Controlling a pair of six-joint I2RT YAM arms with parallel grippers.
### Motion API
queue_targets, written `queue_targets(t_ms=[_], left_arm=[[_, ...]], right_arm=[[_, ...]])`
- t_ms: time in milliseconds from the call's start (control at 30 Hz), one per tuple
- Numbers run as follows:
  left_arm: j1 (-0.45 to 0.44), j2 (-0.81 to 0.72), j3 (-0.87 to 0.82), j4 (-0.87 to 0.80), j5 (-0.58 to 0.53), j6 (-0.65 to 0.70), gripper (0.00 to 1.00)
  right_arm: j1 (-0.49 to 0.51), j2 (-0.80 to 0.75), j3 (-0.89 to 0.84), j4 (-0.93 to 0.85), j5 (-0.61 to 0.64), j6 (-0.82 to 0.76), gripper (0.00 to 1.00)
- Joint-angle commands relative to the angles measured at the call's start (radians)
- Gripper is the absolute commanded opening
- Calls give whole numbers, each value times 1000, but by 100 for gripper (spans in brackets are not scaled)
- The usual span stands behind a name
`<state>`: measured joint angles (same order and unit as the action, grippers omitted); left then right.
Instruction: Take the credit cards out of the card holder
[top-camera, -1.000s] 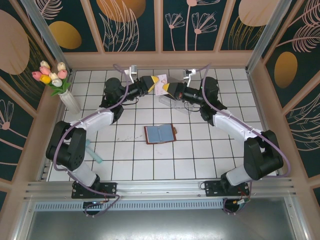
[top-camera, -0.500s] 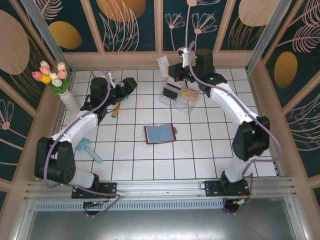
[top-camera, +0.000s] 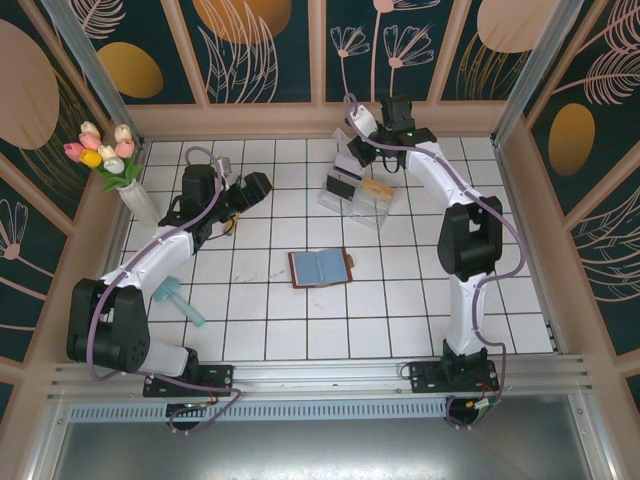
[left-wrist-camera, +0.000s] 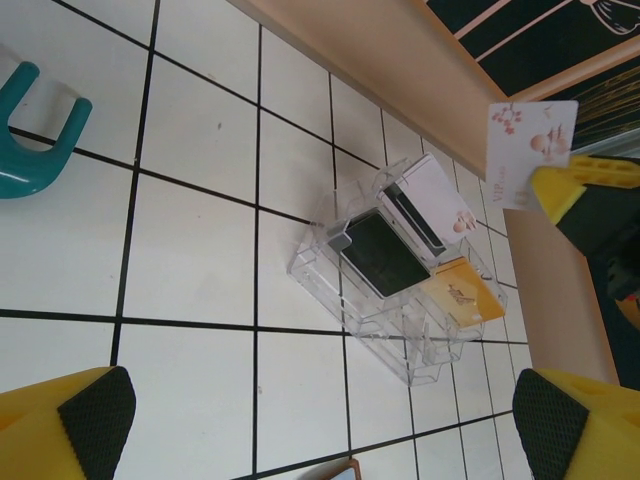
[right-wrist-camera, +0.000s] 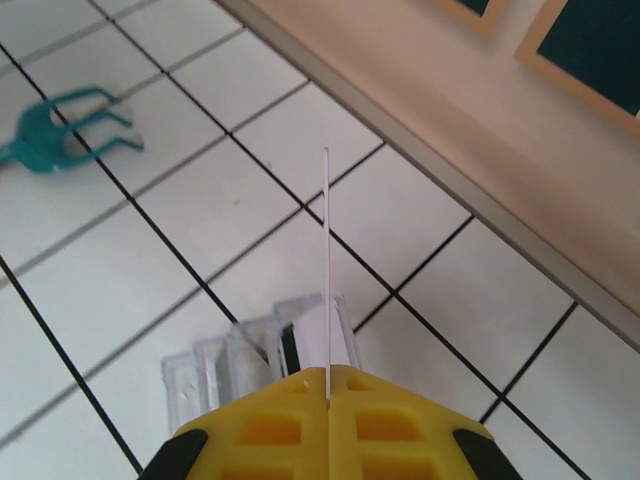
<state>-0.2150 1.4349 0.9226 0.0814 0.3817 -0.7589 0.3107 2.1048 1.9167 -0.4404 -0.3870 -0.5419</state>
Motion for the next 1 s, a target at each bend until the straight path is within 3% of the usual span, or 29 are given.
queue_targets(t_ms=[0, 567, 967], left_arm=[[5, 2, -5, -14, 15, 27, 99], [6, 22, -24, 9, 54, 26, 99], [5, 25, -20, 4, 60, 30, 99]], right_arm=[[-13, 23, 64, -62, -31, -123, 0], [-42, 78, 104, -149, -125, -153, 0], [-44, 129, 108, -147, -75, -161, 4]])
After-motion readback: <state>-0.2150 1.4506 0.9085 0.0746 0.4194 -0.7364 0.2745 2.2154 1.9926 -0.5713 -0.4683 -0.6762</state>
